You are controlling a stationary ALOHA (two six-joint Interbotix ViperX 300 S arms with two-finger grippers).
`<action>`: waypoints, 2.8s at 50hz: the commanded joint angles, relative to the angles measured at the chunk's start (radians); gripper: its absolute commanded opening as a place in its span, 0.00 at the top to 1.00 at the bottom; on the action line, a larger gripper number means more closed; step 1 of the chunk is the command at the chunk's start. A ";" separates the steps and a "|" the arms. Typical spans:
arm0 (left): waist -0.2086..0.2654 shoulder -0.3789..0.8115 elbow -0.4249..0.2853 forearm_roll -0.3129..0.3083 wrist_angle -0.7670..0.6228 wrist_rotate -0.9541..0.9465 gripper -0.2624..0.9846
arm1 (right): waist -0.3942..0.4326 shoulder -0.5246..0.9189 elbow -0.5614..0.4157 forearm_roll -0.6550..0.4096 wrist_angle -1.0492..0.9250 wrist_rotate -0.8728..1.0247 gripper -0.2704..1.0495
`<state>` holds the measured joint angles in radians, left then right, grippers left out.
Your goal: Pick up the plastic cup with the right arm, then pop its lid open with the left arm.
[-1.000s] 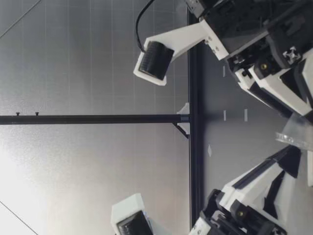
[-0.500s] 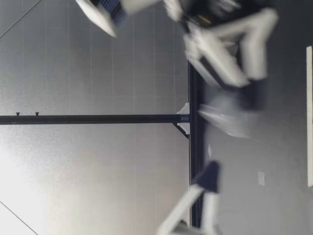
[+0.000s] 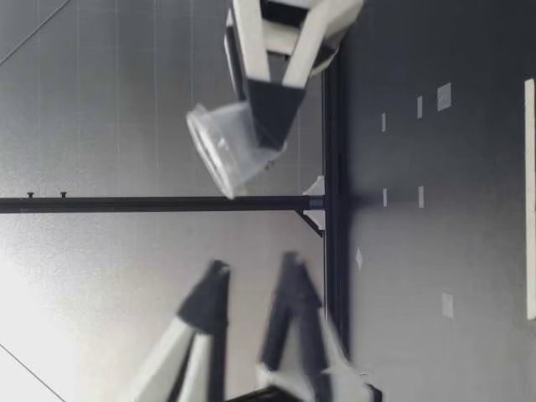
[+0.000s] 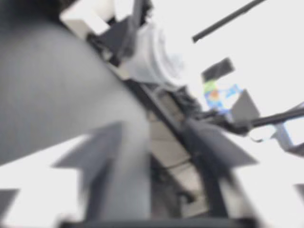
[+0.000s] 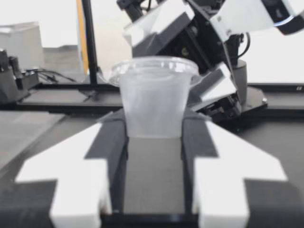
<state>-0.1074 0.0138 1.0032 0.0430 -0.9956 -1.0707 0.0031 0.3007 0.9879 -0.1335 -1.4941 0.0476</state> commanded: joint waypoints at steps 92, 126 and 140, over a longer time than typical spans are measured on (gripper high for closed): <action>-0.002 -0.040 -0.009 -0.077 0.091 1.000 0.19 | 0.017 -0.101 -0.029 0.035 0.275 0.170 0.58; -0.002 -0.040 -0.014 -0.077 0.100 0.997 0.19 | 0.017 -0.107 -0.029 0.035 0.307 0.160 0.58; -0.002 -0.035 -0.014 -0.077 0.100 0.997 0.19 | 0.017 -0.112 -0.029 0.035 0.313 0.160 0.58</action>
<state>-0.1120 -0.0015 1.0048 -0.0337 -0.8928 -0.0736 0.0153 0.2163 0.9679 -0.0966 -1.1781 0.2086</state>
